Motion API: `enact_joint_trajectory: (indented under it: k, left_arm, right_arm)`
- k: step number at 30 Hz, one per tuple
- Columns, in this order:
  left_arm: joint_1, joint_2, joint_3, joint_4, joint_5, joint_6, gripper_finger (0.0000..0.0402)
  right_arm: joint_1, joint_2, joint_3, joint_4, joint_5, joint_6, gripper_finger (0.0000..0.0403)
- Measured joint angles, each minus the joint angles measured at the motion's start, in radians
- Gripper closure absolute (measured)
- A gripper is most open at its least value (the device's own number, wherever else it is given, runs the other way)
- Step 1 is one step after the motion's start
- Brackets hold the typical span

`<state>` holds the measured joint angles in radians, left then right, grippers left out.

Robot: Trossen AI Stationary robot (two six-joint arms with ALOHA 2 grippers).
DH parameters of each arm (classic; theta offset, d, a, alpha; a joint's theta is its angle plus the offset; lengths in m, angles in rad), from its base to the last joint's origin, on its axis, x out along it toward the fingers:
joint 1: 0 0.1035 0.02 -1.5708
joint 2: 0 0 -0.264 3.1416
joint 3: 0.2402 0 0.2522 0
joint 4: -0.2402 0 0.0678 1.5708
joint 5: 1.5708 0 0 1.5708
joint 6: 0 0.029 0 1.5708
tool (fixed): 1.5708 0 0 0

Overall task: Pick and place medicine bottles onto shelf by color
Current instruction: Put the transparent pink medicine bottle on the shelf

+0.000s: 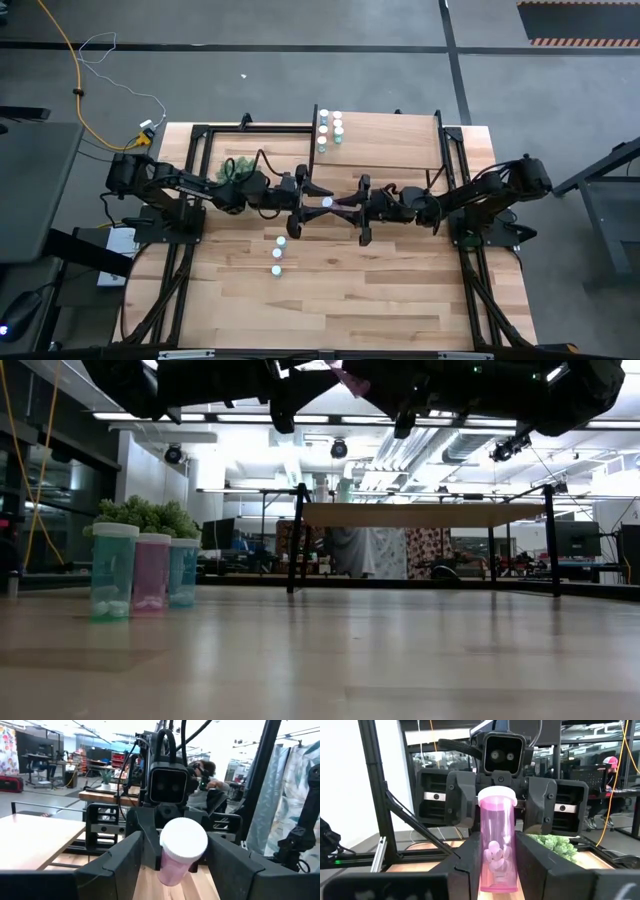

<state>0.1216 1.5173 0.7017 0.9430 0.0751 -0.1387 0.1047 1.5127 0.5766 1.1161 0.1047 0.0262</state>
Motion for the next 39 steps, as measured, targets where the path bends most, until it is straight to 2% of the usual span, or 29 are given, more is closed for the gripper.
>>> enact_joint_trajectory:
  k: [10,22,28,32,39]
  left_arm:
    - [0.001,0.000,0.000,0.004,-0.001,0.003,0.0205]
    - [0.000,0.000,-0.001,0.005,-0.005,0.011,0.0282]
    - [0.002,0.000,-0.001,0.003,0.007,0.012,0.0294]
    - [0.005,0.000,-0.001,-0.007,0.006,0.012,0.0292]
    - [0.032,0.000,-0.002,-0.038,0.008,0.009,0.0292]
  right_arm:
    - [0.000,0.000,0.000,-0.001,-0.002,0.000,0.0314]
    - [0.000,0.000,0.000,-0.003,0.000,0.000,0.0313]
    - [0.000,0.000,0.000,-0.004,0.000,0.000,0.0309]
    - [0.001,0.000,0.000,-0.017,0.046,0.001,0.0291]
    - [0.001,-0.001,0.000,-0.086,0.126,0.000,0.0233]
